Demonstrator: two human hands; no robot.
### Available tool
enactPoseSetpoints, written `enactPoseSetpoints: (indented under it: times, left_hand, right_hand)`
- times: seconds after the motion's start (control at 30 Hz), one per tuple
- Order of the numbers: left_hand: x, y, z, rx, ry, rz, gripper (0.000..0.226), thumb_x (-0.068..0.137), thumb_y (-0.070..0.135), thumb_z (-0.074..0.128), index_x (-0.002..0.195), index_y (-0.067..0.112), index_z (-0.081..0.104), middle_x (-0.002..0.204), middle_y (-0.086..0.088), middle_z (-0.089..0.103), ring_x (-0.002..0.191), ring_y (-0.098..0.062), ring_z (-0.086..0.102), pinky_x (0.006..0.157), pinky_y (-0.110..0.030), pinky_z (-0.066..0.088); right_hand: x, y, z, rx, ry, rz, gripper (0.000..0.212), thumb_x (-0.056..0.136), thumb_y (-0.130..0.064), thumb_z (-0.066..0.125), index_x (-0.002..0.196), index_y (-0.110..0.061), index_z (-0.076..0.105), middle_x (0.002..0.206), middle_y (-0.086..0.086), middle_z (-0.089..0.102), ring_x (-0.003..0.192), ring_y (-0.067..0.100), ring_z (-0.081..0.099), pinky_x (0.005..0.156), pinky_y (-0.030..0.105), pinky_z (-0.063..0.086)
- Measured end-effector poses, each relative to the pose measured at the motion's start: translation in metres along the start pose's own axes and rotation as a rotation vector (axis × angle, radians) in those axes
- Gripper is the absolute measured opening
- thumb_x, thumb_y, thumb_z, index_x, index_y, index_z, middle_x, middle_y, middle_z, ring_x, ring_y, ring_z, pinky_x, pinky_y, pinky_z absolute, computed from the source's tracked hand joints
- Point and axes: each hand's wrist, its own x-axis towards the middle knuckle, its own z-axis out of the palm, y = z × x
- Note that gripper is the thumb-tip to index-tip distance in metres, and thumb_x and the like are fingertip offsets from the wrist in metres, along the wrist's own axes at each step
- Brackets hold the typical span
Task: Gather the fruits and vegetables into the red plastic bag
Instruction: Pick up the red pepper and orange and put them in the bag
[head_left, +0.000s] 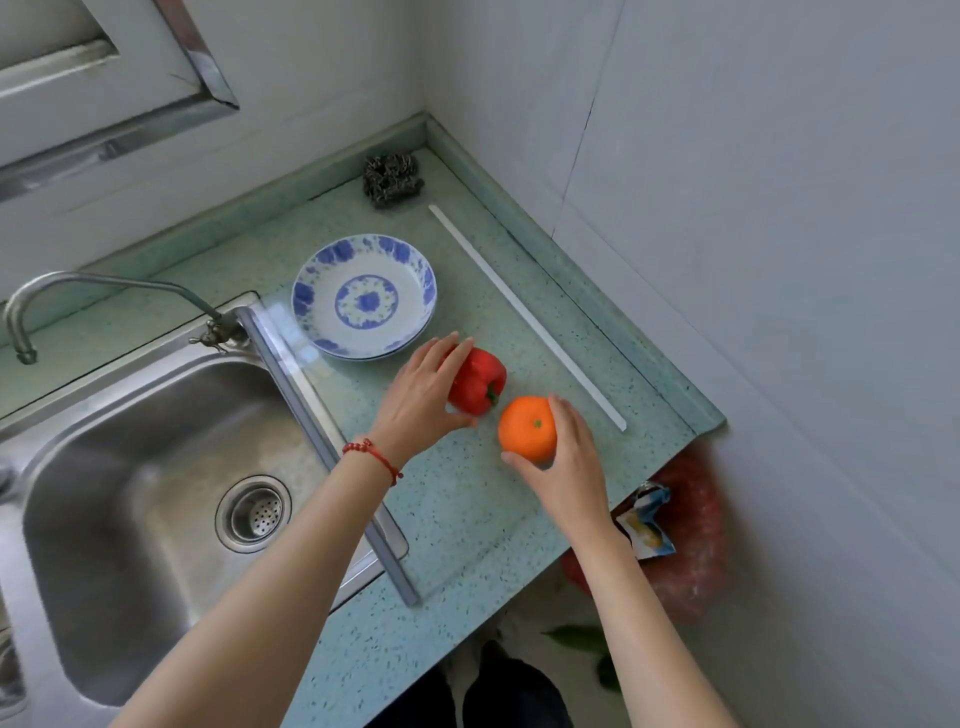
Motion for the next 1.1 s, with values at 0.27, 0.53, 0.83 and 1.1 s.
enactPoseSetpoints:
  times: [0.27,0.53,0.83,1.1]
  left_hand:
    - [0.011,-0.002,0.002,-0.196,0.044,-0.037,0.089,0.064,0.03,0.081,0.137,0.013,0.033,0.142,-0.01,0.037,0.128,-0.028,0.037,0.102,-0.037,0.036]
    - [-0.016,-0.006,-0.002,-0.529,0.205,-0.26,0.083,0.059,0.026,0.085,0.129,0.015,0.042,0.128,-0.006,0.05,0.111,-0.017,0.048,0.086,-0.024,0.038]
    - [-0.093,-0.02,-0.011,-0.954,0.305,-0.48,0.075,0.061,0.016,0.083,0.126,0.018,0.046,0.116,-0.003,0.054,0.102,-0.02,0.056,0.081,-0.026,0.048]
    - [-0.163,-0.034,-0.016,-1.089,0.487,-0.645,0.07,0.065,0.013,0.08,0.126,0.015,0.047,0.116,-0.004,0.055,0.1,-0.019,0.057,0.07,-0.015,0.045]
  right_hand:
    - [0.005,0.001,0.003,0.081,0.008,0.042,0.087,0.074,-0.037,0.073,0.143,-0.023,0.022,0.15,0.004,0.026,0.136,0.02,0.03,0.102,0.034,0.037]
    - [-0.008,-0.009,-0.002,0.185,0.071,0.091,0.086,0.072,-0.035,0.075,0.142,-0.021,0.028,0.146,0.004,0.035,0.131,0.02,0.038,0.101,0.031,0.035]
    - [-0.042,-0.035,0.01,0.435,0.036,0.171,0.077,0.072,-0.03,0.076,0.138,-0.027,0.036,0.142,0.003,0.041,0.119,0.018,0.048,0.095,0.033,0.044]
    - [-0.057,-0.062,0.028,0.463,-0.101,0.064,0.074,0.072,-0.025,0.076,0.136,-0.024,0.039,0.139,0.005,0.044,0.108,0.016,0.05,0.086,0.028,0.044]
